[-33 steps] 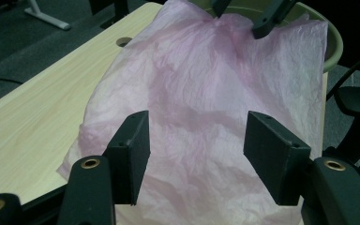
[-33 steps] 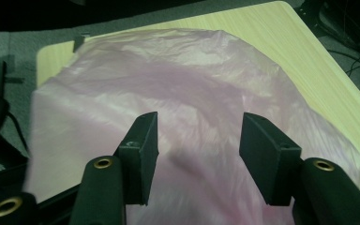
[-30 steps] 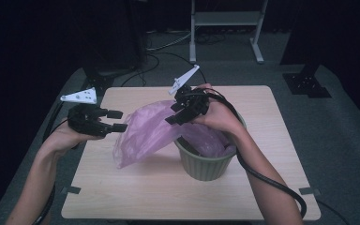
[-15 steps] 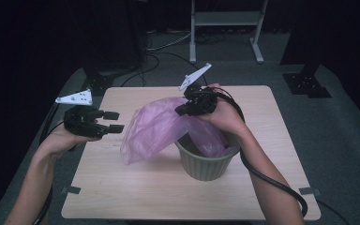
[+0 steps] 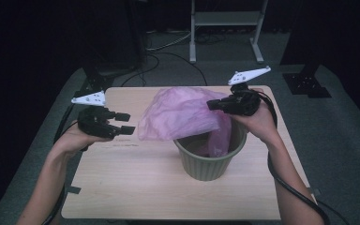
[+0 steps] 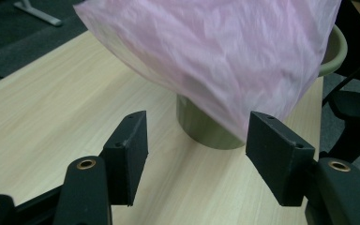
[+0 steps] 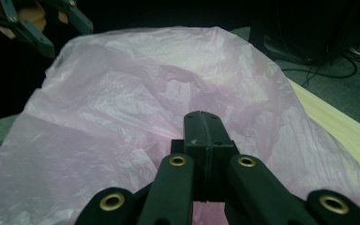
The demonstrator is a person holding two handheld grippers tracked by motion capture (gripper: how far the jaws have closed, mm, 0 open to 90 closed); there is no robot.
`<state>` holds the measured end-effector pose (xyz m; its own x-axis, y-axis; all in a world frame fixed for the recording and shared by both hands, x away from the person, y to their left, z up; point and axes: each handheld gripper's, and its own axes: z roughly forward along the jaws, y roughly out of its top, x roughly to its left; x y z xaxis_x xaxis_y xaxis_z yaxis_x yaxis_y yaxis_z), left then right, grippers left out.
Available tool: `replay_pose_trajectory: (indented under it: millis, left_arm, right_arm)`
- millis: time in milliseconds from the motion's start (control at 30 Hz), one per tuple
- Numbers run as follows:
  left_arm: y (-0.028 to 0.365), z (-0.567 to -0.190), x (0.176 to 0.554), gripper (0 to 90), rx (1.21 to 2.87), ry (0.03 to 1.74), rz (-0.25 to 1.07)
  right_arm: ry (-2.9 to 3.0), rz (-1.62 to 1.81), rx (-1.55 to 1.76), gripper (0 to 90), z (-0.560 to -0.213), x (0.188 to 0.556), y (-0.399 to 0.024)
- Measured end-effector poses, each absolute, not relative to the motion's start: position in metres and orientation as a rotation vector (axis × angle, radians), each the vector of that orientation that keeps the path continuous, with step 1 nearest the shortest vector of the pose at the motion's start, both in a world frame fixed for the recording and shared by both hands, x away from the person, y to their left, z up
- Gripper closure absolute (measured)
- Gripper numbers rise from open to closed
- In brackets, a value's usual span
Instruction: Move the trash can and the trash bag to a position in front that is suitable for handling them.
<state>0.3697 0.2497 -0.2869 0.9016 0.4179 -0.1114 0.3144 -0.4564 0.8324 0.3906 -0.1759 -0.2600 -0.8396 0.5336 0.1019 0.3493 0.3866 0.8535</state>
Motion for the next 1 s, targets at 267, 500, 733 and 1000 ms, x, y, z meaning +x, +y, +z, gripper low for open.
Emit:
replay_pose_trajectory:
  millis: [267, 500, 733, 1000]
  left_arm:
    - [0.228, -0.304, 0.377, 37.0, 2.061, 0.501, 0.067]
    - [0.221, -0.300, 0.378, 37.8, 2.045, 0.475, 0.059]
    - [0.222, -0.294, 0.376, 40.8, 2.029, 0.452, 0.067]
    - [0.213, -0.285, 0.372, 41.6, 2.028, 0.400, 0.070]
  right_arm:
    - [2.545, 1.431, 0.753, 85.1, -0.275, 0.388, -0.176]
    - [2.664, 1.310, 0.634, 64.2, -0.265, 0.385, -0.146]
    - [2.705, 1.237, 0.482, 54.4, -0.253, 0.382, -0.109]
    - [2.738, 1.119, 0.393, 61.2, -0.261, 0.381, -0.070]
